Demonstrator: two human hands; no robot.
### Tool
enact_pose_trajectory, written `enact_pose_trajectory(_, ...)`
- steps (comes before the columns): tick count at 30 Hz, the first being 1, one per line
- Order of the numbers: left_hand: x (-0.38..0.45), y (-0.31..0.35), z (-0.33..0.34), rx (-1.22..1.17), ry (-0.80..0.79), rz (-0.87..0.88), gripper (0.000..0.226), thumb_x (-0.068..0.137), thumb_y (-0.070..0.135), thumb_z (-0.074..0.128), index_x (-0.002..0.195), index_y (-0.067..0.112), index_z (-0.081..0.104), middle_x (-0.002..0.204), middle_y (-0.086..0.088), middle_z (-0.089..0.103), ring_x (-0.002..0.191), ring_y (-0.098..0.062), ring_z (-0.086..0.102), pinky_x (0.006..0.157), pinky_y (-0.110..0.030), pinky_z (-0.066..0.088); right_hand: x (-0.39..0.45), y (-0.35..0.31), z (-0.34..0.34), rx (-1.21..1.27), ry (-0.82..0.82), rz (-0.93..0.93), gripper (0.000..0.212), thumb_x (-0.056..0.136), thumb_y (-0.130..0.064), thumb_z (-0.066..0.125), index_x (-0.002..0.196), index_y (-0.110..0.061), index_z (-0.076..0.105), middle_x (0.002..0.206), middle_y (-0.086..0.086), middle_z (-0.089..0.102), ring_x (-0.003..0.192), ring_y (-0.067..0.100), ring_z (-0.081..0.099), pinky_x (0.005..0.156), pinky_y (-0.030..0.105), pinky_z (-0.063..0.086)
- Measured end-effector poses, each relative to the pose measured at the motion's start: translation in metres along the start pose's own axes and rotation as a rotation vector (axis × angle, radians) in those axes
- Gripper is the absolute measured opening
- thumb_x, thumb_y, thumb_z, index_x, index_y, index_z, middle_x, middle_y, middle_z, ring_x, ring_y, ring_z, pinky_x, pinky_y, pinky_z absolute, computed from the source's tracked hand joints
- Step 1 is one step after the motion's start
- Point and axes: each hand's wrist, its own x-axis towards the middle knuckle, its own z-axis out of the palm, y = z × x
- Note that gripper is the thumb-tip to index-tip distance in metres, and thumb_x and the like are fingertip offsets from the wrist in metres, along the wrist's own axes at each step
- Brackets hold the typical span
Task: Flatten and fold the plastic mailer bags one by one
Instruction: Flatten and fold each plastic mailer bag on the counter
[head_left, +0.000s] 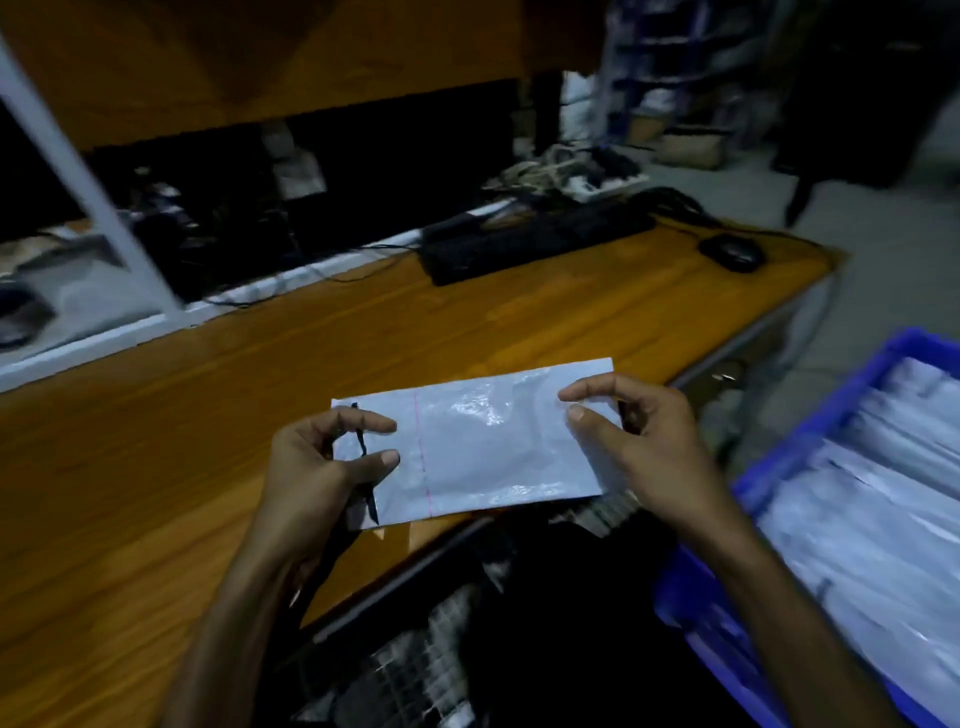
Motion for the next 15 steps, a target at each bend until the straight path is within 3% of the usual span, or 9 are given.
enact_pose_trajectory(1, 0.002, 0.003, 0.019, 0.012, -0.063, 0.008, 0.025, 0.082, -0.014, 0.076, 0.087, 0.010, 0.077, 0.102, -0.002, 0.078, 0.043, -0.027, 0.035, 0.043, -0.030, 0.031, -0.010, 0.000, -0.022, -0.039, 0.046, 0.000, 0.013, 0.093, -0.004, 0.073, 0.097, -0.015, 0.077, 0.096, -0.012, 0.072, 0.087, 0.000, 0.067, 0.075, 0.018, 0.047)
enact_pose_trajectory(3, 0.004, 0.008, 0.060, 0.005, -0.194, 0.026, 0.022, 0.082, -0.014, 0.076, 0.091, 0.005, 0.077, 0.100, -0.001, 0.076, 0.043, -0.024, 0.049, 0.042, -0.027, 0.038, -0.032, 0.001, -0.068, -0.125, 0.118, 0.022, 0.014, 0.092, -0.006, 0.075, 0.099, -0.017, 0.078, 0.109, 0.000, 0.072, 0.100, 0.013, 0.070, 0.083, 0.031, 0.054)
enact_pose_trajectory(5, 0.001, 0.014, 0.106, 0.018, -0.340, 0.054, 0.021, 0.081, -0.013, 0.077, 0.093, 0.004, 0.077, 0.108, 0.004, 0.073, 0.069, 0.002, 0.066, 0.057, -0.030, 0.056, -0.057, 0.004, -0.111, -0.211, 0.192, 0.085, 0.014, 0.091, -0.011, 0.077, 0.101, -0.021, 0.078, 0.115, -0.005, 0.072, 0.106, 0.010, 0.068, 0.083, 0.034, 0.055)
enact_pose_trajectory(6, 0.000, 0.014, 0.129, 0.032, -0.409, 0.067, 0.022, 0.081, -0.013, 0.078, 0.092, 0.006, 0.078, 0.110, 0.004, 0.073, 0.079, 0.008, 0.067, 0.066, -0.032, 0.060, -0.071, 0.005, -0.132, -0.256, 0.226, 0.116, 0.015, 0.090, -0.013, 0.078, 0.100, -0.024, 0.079, 0.115, -0.010, 0.073, 0.106, 0.007, 0.067, 0.080, 0.032, 0.053)
enact_pose_trajectory(7, -0.001, 0.013, 0.152, 0.041, -0.472, 0.075, 0.024, 0.081, -0.013, 0.078, 0.090, 0.008, 0.080, 0.108, 0.002, 0.075, 0.082, 0.008, 0.069, 0.070, -0.031, 0.060, -0.085, 0.007, -0.150, -0.297, 0.256, 0.146, 0.015, 0.089, -0.015, 0.080, 0.099, -0.026, 0.079, 0.115, -0.013, 0.072, 0.106, 0.005, 0.066, 0.077, 0.030, 0.050)
enact_pose_trajectory(10, -0.008, 0.008, 0.218, 0.044, -0.654, 0.085, 0.032, 0.081, -0.015, 0.076, 0.082, 0.016, 0.082, 0.097, -0.008, 0.079, 0.087, -0.017, 0.076, 0.074, -0.035, 0.061, -0.121, 0.013, -0.198, -0.400, 0.358, 0.225, 0.017, 0.087, -0.016, 0.083, 0.098, -0.028, 0.077, 0.114, -0.021, 0.071, 0.113, -0.004, 0.062, 0.078, 0.026, 0.047)
enact_pose_trajectory(13, -0.017, 0.005, 0.271, 0.094, -0.830, 0.146, 0.032, 0.082, -0.015, 0.075, 0.084, 0.016, 0.082, 0.095, -0.002, 0.079, 0.087, -0.015, 0.075, 0.074, -0.033, 0.058, -0.148, 0.018, -0.236, -0.458, 0.421, 0.272, 0.021, 0.085, -0.015, 0.084, 0.099, -0.026, 0.075, 0.105, -0.022, 0.073, 0.095, -0.005, 0.066, 0.078, 0.023, 0.046)
enact_pose_trajectory(15, -0.022, 0.001, 0.299, 0.155, -0.933, 0.196, 0.028, 0.082, -0.014, 0.076, 0.085, 0.014, 0.081, 0.094, 0.007, 0.077, 0.086, -0.007, 0.071, 0.076, -0.028, 0.053, -0.162, 0.021, -0.256, -0.522, 0.401, 0.312, 0.021, 0.084, -0.013, 0.084, 0.100, -0.021, 0.074, 0.081, -0.033, 0.068, 0.071, -0.008, 0.061, 0.067, 0.009, 0.041)
